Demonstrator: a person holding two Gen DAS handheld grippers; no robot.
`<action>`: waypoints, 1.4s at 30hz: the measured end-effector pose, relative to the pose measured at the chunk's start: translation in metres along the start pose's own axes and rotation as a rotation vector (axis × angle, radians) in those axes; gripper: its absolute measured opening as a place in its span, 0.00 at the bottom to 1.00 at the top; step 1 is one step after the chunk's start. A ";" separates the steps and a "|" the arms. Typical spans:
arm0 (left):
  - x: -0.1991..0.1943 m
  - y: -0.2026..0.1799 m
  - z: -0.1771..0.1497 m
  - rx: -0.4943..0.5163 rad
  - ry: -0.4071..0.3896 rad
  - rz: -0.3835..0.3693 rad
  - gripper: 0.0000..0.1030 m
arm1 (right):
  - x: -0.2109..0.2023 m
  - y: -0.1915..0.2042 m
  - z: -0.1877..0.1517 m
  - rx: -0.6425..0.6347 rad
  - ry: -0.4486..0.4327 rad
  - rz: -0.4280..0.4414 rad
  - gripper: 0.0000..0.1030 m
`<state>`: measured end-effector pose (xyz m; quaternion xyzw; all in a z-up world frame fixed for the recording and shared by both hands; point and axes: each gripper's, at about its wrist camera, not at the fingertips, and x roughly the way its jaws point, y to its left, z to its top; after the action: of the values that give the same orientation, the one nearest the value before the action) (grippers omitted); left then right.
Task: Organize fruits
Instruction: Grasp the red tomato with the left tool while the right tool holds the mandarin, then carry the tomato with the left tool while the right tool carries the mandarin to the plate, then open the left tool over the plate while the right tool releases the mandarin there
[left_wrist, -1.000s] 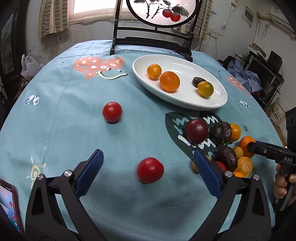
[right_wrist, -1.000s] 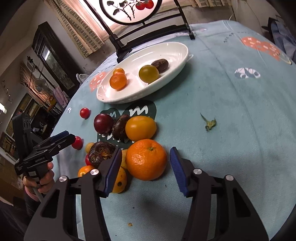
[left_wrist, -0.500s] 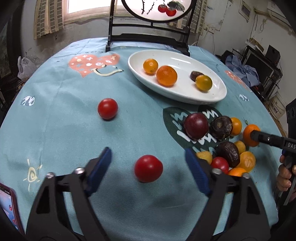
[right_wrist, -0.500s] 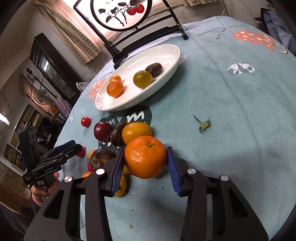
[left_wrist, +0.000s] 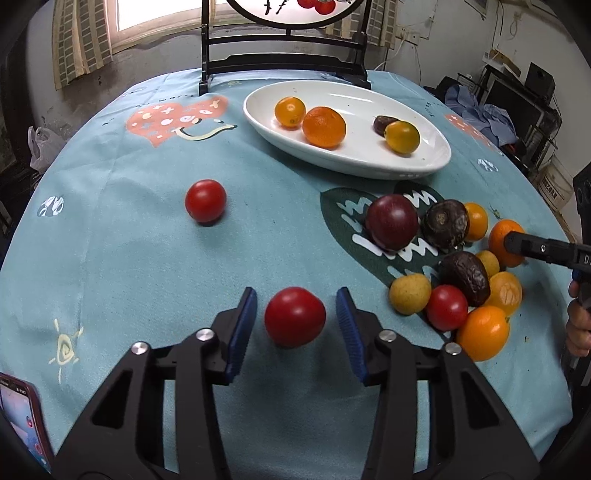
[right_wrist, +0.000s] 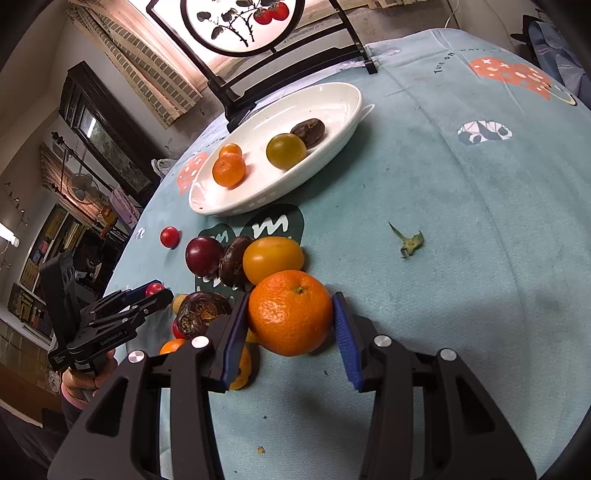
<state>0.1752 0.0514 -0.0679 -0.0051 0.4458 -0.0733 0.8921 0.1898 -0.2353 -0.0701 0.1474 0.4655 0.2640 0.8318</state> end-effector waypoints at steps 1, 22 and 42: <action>0.000 -0.001 -0.001 0.008 -0.002 0.012 0.39 | 0.000 0.000 0.000 -0.002 0.000 -0.001 0.44; -0.016 -0.001 0.023 -0.030 -0.047 -0.051 0.30 | -0.004 0.018 0.011 -0.098 -0.042 -0.085 0.44; 0.062 -0.030 0.148 -0.077 -0.047 -0.088 0.30 | 0.061 0.020 0.122 -0.147 -0.164 -0.202 0.44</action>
<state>0.3263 0.0047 -0.0257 -0.0608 0.4266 -0.0952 0.8974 0.3140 -0.1841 -0.0387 0.0598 0.3878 0.1994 0.8980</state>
